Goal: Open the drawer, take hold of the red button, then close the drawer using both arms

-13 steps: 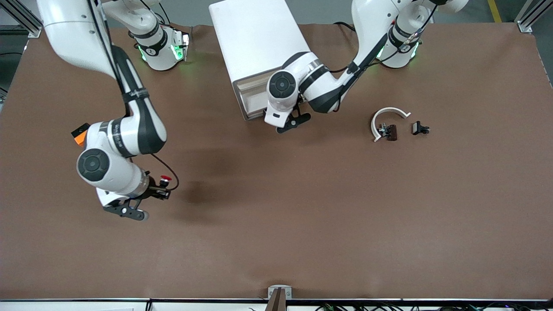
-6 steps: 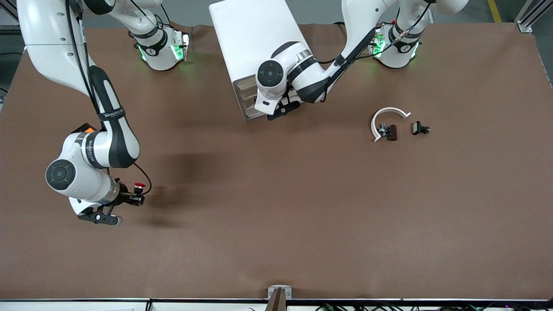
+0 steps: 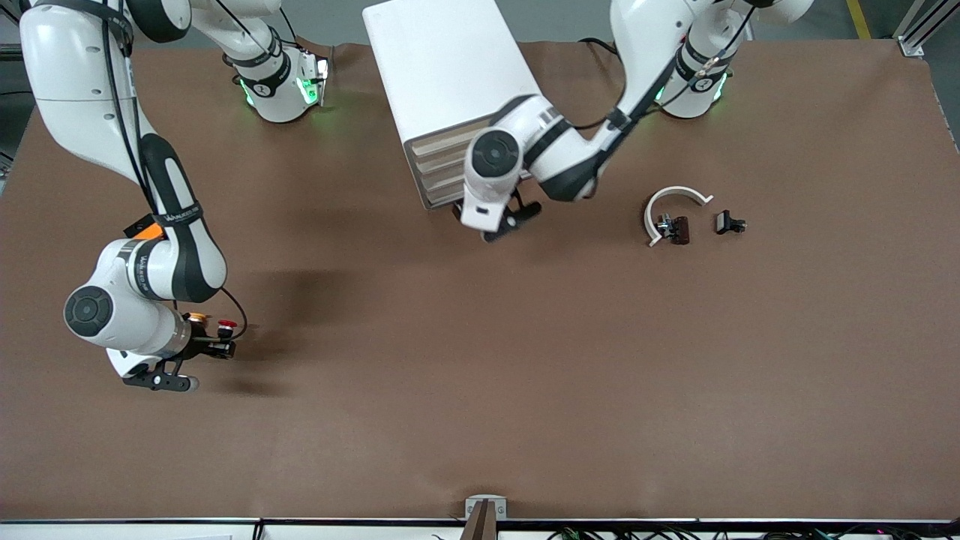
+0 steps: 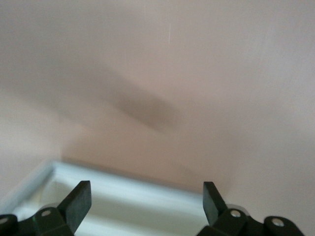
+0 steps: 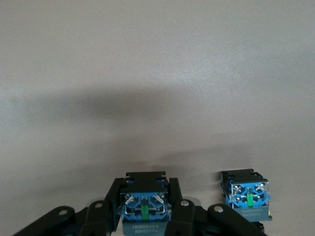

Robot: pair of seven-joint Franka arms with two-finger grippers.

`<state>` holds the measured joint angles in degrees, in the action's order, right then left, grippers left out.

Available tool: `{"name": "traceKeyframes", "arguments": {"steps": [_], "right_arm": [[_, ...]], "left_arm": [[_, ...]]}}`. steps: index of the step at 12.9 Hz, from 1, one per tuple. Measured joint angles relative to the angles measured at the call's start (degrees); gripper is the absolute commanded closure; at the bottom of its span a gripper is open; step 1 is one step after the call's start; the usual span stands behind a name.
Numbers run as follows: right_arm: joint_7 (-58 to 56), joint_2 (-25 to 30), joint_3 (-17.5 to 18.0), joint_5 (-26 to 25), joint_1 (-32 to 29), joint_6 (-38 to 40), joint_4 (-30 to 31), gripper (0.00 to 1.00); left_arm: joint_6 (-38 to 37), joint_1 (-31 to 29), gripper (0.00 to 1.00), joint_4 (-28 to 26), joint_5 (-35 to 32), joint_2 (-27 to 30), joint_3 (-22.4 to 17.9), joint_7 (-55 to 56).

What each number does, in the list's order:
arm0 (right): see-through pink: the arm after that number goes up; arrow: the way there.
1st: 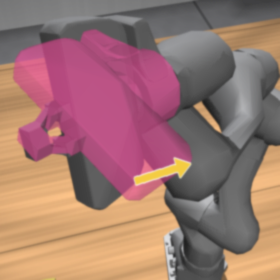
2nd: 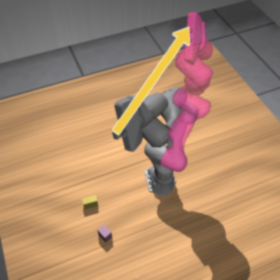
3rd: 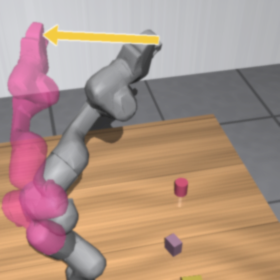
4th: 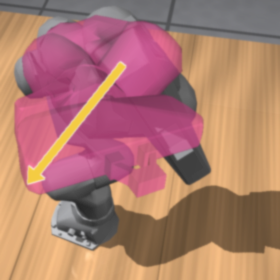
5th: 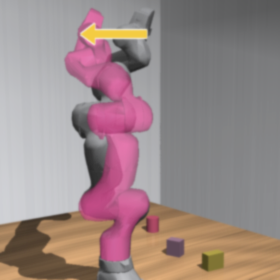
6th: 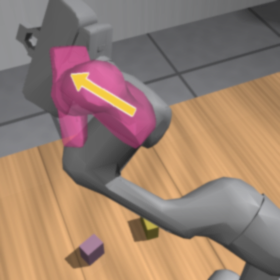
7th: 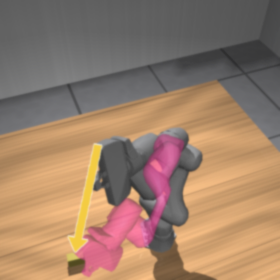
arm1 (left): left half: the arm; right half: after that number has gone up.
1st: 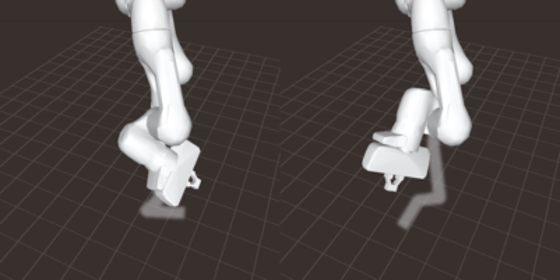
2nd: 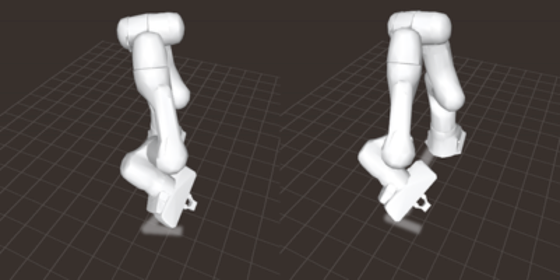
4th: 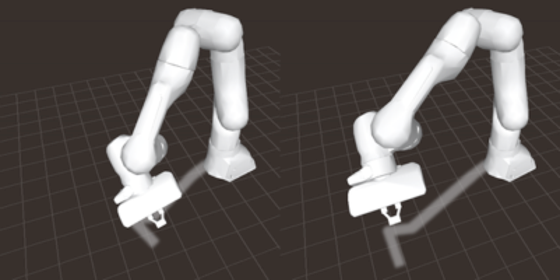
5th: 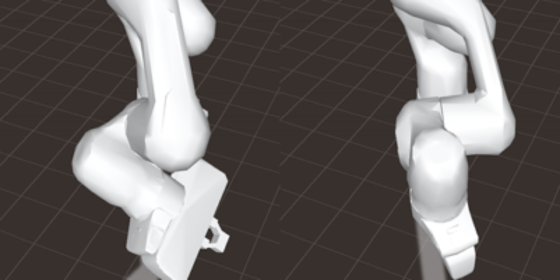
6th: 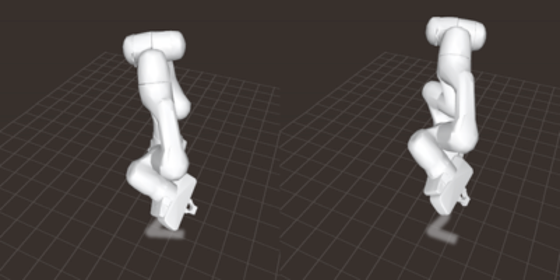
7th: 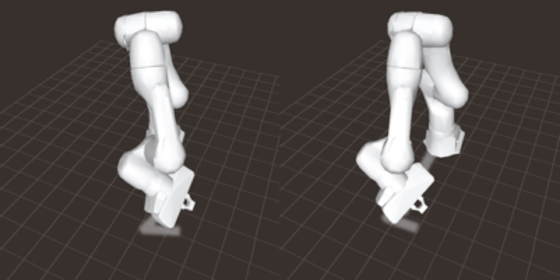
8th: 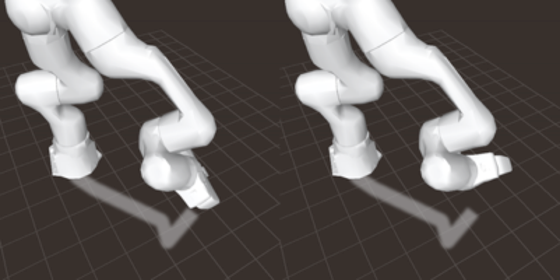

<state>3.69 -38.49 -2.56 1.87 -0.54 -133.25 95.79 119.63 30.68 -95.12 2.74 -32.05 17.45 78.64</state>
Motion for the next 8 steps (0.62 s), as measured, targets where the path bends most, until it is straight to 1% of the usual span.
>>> {"name": "traceKeyframes", "arguments": {"steps": [2, 4, 6, 8], "right_arm": [[0.0, -0.3, 0.6, 0.4, 0.1, 0.1, 0.0, 1.0], [0.0, -0.4, 1.0, 0.5, 0.2, 0.2, 0.3, 1.0], [0.0, -0.4, 1.3, 0.5, 0.4, 0.2, 0.7, 1.0], [0.0, -0.4, 1.4, 0.5, 0.5, 0.2, 1.0, 1.0]], "left_arm": [[-0.3, -3.5, 0.0, 1.9, -5.3, 1.7, -2.0, -0.1], [-1.4, -8.5, 0.0, 2.5, -9.6, 5.1, -2.3, -0.6], [-3.4, -13.2, 0.0, 2.6, -12.1, 8.8, -2.4, -4.7], [-5.4, -17.7, 0.0, 2.8, -12.8, 12.5, -2.5, -11.8]]}}
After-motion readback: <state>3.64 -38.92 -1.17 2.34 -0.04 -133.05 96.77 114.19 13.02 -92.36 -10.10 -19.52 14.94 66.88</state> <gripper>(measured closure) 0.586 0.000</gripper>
